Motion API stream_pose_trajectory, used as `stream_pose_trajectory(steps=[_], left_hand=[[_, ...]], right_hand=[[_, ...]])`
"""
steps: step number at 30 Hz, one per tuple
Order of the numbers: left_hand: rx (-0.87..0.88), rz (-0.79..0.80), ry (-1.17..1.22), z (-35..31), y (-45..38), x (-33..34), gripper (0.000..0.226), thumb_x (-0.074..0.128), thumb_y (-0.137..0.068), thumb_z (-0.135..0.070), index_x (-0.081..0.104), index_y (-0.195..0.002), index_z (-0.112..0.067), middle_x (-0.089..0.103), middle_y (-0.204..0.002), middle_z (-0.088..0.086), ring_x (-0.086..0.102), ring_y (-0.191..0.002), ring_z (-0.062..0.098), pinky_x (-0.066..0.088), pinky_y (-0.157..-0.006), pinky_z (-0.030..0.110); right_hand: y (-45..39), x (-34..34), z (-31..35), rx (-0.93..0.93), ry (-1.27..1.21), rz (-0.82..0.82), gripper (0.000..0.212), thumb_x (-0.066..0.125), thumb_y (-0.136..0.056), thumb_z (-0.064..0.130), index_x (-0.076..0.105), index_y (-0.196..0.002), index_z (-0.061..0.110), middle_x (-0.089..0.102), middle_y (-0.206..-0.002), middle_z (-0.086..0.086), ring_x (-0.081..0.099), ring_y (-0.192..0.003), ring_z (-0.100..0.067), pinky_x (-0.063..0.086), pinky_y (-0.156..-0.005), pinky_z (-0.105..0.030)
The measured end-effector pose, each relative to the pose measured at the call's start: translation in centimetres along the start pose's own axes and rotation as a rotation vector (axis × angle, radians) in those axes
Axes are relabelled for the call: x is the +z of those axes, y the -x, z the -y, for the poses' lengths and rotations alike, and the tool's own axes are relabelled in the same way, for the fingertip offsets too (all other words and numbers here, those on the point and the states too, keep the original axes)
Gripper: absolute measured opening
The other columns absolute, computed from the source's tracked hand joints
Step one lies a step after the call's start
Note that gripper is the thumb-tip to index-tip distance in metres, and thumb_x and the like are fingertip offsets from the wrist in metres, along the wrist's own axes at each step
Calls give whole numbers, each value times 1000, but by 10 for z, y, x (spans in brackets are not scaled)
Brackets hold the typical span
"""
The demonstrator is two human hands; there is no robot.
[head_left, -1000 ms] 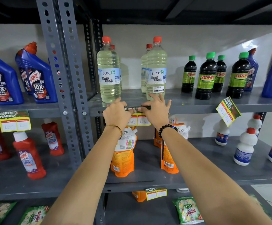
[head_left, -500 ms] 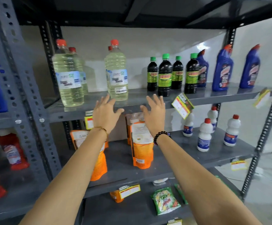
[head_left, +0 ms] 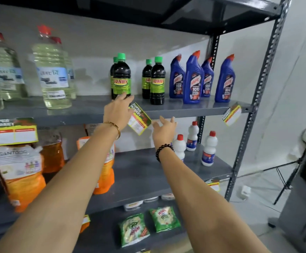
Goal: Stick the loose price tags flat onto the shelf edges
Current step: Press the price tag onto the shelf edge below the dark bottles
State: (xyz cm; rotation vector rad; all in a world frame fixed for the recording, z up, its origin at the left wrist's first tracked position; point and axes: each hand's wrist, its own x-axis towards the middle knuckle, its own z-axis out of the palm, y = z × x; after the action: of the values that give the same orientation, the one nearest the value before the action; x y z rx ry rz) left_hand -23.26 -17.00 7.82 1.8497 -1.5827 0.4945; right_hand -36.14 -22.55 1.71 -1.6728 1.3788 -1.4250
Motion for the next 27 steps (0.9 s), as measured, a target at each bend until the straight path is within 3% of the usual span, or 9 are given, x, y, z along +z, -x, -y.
stream_pose_trajectory(steps=[7,11,15,22,27], left_hand=[[-71,27,-53,-13,-11,13,34,51,-93,-20,56,-127,-24,40,-149,3,48,-127,28,46,-95,44],[-69,-29,-47,-19,-13,9,22,52,-91,-18,67,-106,-19,52,-139,2,56,-114,29,47,-87,38],[-56,-68,-44,-22,-13,7,11,58,-88,-18,67,-85,-13,65,-120,3,61,-99,31,47,-75,36],[-55,-71,35,-22,-4,6,11,57,-86,-10,58,-75,-7,68,-93,8,60,-84,34,43,-66,33],[-87,40,145,-22,11,10,14,61,-84,-9,59,-69,-9,69,-101,11,62,-93,32,49,-74,37]], right_hand=[[-5,15,-9,-57,-20,62,29,61,-88,21,65,-111,5,12,-156,-21,6,-145,-35,14,-119,-42],[-6,18,-9,-50,-76,15,24,64,-85,20,69,-105,7,13,-156,-17,5,-146,-30,14,-119,-43],[-10,11,-11,-143,-93,-21,12,66,-83,14,70,-90,4,13,-157,-16,3,-146,-29,10,-120,-41],[-26,-12,-14,-418,12,158,9,61,-84,7,64,-83,-1,24,-154,-17,2,-145,-37,4,-119,-47],[-49,-33,-16,-443,109,255,6,62,-81,5,63,-76,4,40,-146,-17,13,-144,-35,5,-118,-47]])
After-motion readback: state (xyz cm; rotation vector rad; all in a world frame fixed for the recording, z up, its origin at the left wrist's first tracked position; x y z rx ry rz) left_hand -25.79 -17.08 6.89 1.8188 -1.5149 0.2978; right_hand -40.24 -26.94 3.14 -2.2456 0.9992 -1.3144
